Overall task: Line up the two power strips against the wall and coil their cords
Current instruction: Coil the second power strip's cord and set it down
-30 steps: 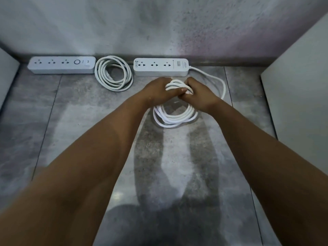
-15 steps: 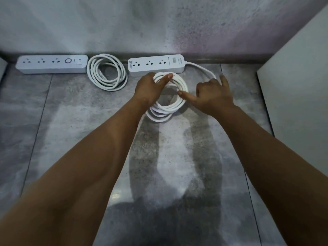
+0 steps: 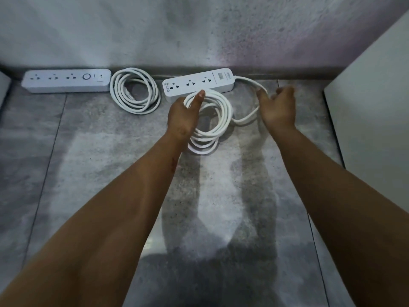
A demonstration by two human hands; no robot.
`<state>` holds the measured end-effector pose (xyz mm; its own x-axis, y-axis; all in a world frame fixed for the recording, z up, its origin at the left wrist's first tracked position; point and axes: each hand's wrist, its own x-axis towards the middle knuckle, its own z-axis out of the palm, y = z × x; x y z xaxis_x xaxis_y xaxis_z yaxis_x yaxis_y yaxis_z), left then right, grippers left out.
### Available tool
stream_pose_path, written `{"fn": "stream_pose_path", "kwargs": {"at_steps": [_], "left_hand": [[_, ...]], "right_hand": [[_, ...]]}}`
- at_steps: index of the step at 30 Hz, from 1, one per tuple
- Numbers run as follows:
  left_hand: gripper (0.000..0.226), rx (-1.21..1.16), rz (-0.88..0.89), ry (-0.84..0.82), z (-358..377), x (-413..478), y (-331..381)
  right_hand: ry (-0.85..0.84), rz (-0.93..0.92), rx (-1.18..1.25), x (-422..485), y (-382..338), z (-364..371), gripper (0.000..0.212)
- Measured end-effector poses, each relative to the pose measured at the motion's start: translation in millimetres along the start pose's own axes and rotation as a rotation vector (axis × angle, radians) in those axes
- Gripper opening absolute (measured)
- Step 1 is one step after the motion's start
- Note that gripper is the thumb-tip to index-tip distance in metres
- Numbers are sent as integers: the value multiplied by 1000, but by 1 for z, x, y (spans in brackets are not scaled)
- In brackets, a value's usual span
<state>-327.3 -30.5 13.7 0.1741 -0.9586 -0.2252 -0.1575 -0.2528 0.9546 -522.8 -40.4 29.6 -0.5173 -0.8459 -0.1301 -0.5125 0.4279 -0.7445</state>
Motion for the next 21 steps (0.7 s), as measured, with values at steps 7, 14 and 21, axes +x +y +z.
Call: {"fn": "stream_pose_path", "kwargs": {"at_steps": [7,14,21], "left_hand": [[31,-159,-136,64,6,3,3],[40,-497,-357,60,33,1,19],[47,-627,-370,-21,44,4,24]], "right_hand": [[-365,240,206,-13,-6,8,12],[-435,323,348,-13,-10,16,14],[-646,449,516,-22,-8,7,57]]}}
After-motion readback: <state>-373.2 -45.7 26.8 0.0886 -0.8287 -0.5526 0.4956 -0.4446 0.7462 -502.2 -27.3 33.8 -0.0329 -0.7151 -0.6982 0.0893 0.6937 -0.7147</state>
